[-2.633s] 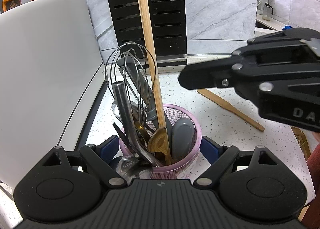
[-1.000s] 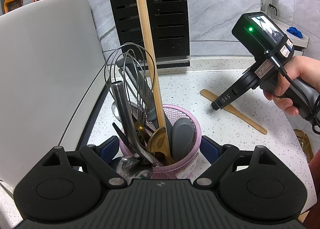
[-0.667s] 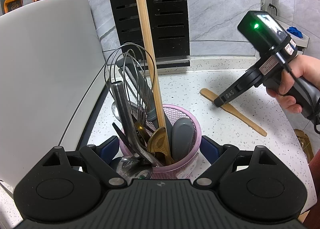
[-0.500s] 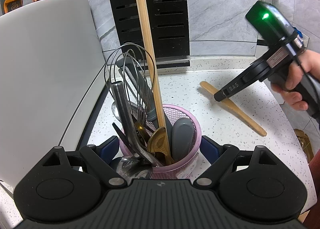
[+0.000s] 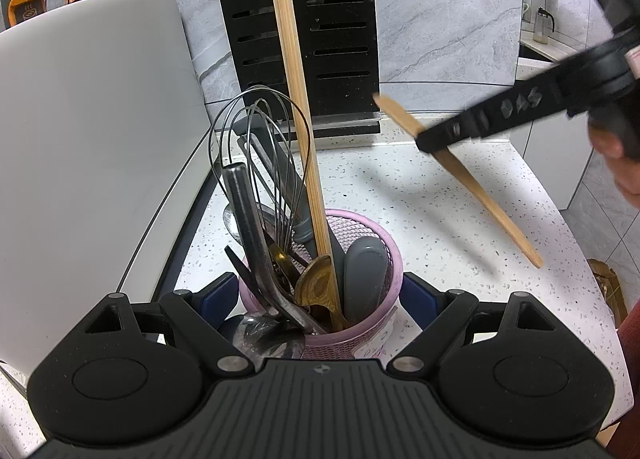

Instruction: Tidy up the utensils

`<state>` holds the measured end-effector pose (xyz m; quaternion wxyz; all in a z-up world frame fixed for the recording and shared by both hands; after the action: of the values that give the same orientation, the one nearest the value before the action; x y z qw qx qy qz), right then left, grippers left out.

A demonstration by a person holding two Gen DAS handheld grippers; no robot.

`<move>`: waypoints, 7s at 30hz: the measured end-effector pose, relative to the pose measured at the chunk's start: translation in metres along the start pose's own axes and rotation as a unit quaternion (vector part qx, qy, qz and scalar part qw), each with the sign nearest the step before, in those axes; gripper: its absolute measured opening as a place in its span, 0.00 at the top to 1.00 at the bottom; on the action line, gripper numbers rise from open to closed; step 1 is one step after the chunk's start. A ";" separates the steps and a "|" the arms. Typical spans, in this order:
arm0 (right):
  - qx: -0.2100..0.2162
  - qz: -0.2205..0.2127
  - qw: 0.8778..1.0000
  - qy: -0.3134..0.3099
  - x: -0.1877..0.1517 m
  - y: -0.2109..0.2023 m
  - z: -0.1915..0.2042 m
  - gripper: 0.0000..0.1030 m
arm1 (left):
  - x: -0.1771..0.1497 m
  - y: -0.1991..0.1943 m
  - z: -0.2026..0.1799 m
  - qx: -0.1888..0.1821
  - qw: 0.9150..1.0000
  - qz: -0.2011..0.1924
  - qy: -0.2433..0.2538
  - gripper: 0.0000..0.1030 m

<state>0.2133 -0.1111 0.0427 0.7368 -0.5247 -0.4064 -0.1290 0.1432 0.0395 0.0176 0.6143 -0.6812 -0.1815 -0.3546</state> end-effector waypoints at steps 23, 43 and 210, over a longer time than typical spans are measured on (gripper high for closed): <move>0.072 -0.276 0.958 -0.017 0.029 -0.049 0.070 0.83 | -0.001 -0.001 -0.001 -0.003 1.000 -0.002 0.002 0.02; 0.077 -0.277 0.957 -0.030 0.012 -0.019 0.087 0.84 | -0.002 -0.002 -0.001 -0.003 1.000 -0.002 0.001 0.02; 0.080 0.629 0.762 -0.130 -0.505 0.195 0.217 0.99 | -0.013 -0.019 -0.016 -0.007 0.995 -0.101 0.019 0.00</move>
<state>-0.0884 0.0413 -0.4324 0.6320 -0.6136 -0.0855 0.4655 0.1172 0.0304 0.0223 0.5738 -0.6570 -0.2346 -0.4290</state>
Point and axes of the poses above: each gripper's, at about its wrist camera, not at the fingertips, and y roughly the way its jaws point, z to its left, x to its top, the point moved 5 cm from there along y, roughly the way its jaws point, and after that the axes turned 10 degrees about -y, right-handed, at the moved point
